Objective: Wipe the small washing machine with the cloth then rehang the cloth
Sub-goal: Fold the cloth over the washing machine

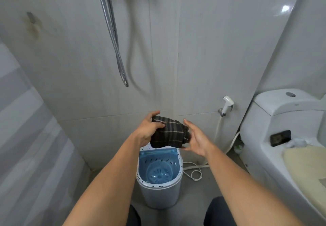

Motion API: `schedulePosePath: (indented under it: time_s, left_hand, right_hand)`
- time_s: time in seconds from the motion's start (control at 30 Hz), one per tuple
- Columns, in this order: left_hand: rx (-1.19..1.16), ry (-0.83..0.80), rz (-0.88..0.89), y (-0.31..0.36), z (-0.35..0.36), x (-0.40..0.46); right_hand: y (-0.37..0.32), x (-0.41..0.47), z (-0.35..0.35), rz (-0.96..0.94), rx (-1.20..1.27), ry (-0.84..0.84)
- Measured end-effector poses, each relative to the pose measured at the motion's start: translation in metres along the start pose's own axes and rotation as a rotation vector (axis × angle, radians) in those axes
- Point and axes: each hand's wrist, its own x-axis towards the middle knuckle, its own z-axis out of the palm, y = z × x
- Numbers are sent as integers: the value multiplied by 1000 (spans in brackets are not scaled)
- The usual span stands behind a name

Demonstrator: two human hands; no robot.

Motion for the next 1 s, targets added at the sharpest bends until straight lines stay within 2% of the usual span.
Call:
schedulePosePath:
  time_s: [0.1, 0.23, 0.3, 0.4, 0.47, 0.53, 0.67, 0.8, 0.87, 0.93, 1.0]
  left_hand:
    - [95, -31, 24, 2, 2, -11]
    - [322, -39, 76, 7, 3, -32]
    - [470, -30, 122, 11, 3, -43]
    - [614, -40, 190, 20, 5, -59]
    - [627, -56, 232, 24, 5, -69]
    - [599, -63, 276, 26, 3, -76]
    - [483, -95, 307, 24, 2, -84]
    - [294, -117, 263, 22, 5, -88]
    - [283, -127, 229, 23, 3, -87]
    - [350, -135, 218, 24, 1, -86]
    - [484, -102, 247, 24, -2, -84]
  right_hand:
    - [1, -13, 5, 18, -232, -32]
    - [5, -23, 1, -125, -31, 2]
    - [3, -34, 4, -143, -40, -28]
    - [-1, -53, 12, -114, -236, 29]
    - [-4, -65, 18, -84, -416, 124]
    - [-4, -71, 19, -55, -465, 163]
    - [5, -82, 22, -79, -193, -30]
    - [9, -75, 28, -252, 150, -56]
    - [6, -74, 29, -306, 283, -51]
    - [-1, -77, 29, -330, 288, -43]
    - [-10, -79, 28, -314, 160, -35]
